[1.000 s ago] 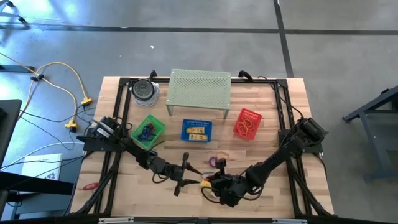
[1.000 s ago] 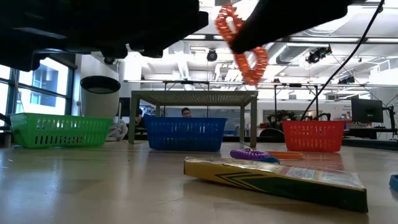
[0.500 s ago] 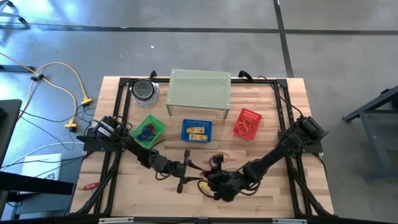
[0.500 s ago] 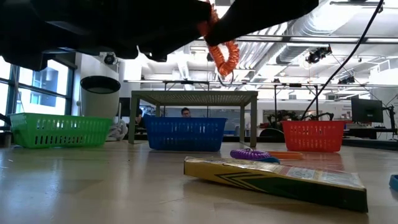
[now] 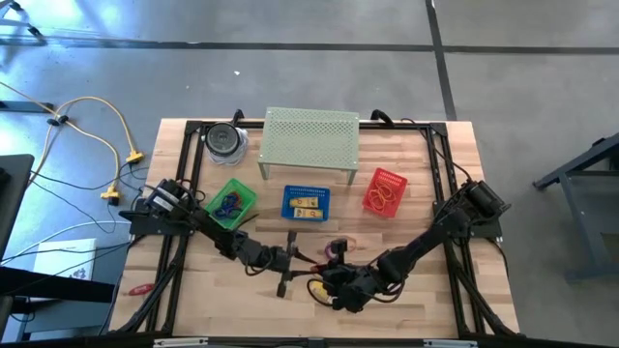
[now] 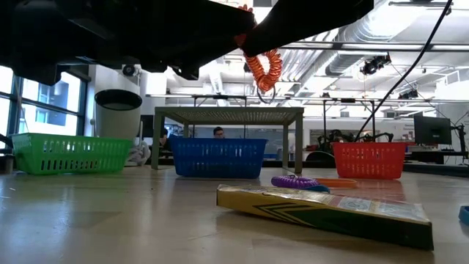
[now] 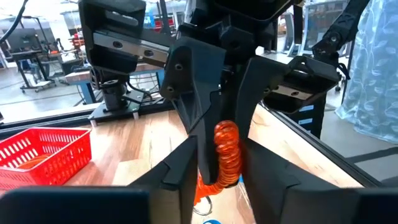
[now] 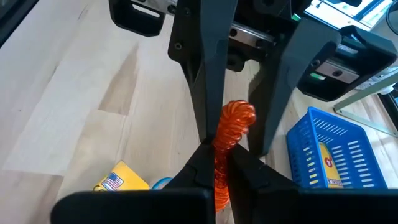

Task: Pick & Place Office Desk Supplies
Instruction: Put the orange spring keychain into the green bin

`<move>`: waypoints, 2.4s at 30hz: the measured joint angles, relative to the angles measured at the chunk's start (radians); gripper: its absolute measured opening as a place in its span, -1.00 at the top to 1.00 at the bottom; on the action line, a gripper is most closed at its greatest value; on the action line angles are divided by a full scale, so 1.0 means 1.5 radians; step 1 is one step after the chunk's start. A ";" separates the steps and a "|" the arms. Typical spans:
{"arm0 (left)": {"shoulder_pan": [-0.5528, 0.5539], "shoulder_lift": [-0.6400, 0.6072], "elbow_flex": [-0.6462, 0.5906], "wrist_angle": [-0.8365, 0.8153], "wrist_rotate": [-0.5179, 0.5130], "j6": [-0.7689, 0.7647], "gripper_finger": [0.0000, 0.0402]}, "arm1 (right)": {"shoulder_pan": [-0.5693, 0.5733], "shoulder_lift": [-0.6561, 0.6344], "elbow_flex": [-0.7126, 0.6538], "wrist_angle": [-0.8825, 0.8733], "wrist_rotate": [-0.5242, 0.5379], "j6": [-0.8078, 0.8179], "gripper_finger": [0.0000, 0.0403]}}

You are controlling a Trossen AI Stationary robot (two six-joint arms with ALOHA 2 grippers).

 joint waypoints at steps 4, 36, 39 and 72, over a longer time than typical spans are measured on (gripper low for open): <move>-0.005 0.000 0.000 0.000 -0.008 0.014 0.65 | 0.000 0.000 0.000 -0.002 -0.003 0.002 0.96; -0.045 -0.217 0.001 -0.456 -0.156 -0.234 0.97 | 0.021 0.000 0.000 -0.040 -0.088 0.265 -0.07; -0.053 -0.314 0.002 -0.612 -0.157 -0.338 0.97 | 0.031 0.000 0.000 -0.039 -0.082 0.283 -0.07; 0.211 -0.548 0.162 -1.700 -0.012 -0.846 0.95 | 0.026 0.002 0.000 -0.036 -0.083 0.285 -0.07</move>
